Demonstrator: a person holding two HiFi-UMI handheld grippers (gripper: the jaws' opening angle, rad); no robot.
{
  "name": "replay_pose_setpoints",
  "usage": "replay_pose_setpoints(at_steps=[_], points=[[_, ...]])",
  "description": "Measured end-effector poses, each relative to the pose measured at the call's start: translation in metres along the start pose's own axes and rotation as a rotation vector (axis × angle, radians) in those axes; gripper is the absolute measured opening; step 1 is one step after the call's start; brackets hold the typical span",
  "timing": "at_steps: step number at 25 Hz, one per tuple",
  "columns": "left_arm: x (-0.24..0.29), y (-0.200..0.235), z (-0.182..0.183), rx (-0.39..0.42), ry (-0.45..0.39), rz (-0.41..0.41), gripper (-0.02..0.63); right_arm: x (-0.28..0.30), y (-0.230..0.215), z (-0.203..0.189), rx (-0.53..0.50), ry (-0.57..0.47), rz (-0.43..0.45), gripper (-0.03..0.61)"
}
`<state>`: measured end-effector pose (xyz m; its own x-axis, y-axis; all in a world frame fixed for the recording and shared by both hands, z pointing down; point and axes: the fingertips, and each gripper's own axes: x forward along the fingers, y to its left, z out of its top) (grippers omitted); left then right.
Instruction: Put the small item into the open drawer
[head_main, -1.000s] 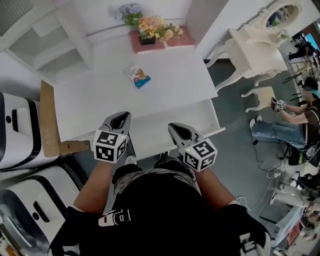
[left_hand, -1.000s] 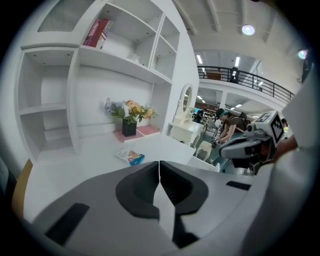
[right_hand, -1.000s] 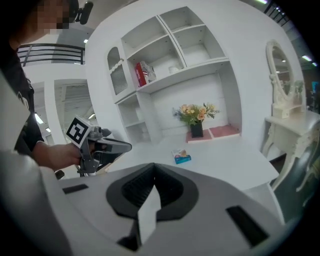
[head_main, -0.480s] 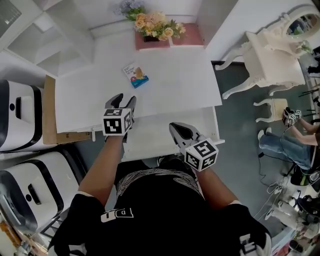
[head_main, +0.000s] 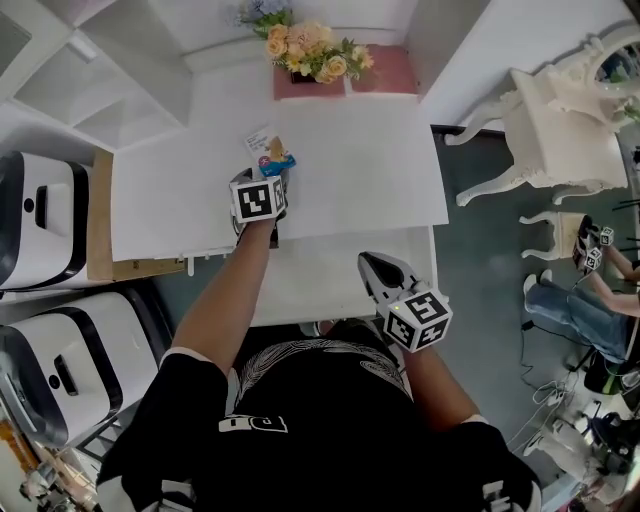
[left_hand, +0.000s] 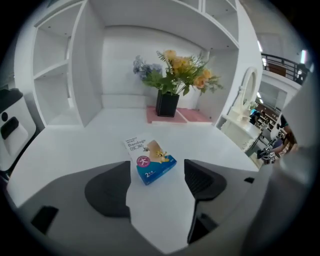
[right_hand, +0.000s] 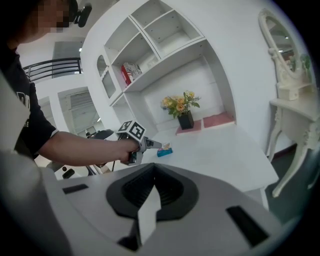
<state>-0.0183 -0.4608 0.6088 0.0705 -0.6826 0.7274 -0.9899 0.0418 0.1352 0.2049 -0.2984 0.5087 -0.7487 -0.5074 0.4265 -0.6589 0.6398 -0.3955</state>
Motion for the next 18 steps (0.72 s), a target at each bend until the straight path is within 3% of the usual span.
replay_pose_setpoints(at_steps=[7, 14, 18], points=[[0.052, 0.020, 0.020, -0.144, 0.114, 0.069, 0.392, -0.007, -0.019, -0.006, 0.011, 0.017, -0.022, 0.009], [0.089, 0.027, 0.022, -0.077, 0.233, 0.203, 0.445, -0.018, -0.045, -0.010, 0.053, 0.012, -0.073, 0.009], [0.101, 0.026, 0.012, -0.137, 0.270, 0.204, 0.456, -0.023, -0.054, -0.013, 0.057, 0.014, -0.094, 0.009]])
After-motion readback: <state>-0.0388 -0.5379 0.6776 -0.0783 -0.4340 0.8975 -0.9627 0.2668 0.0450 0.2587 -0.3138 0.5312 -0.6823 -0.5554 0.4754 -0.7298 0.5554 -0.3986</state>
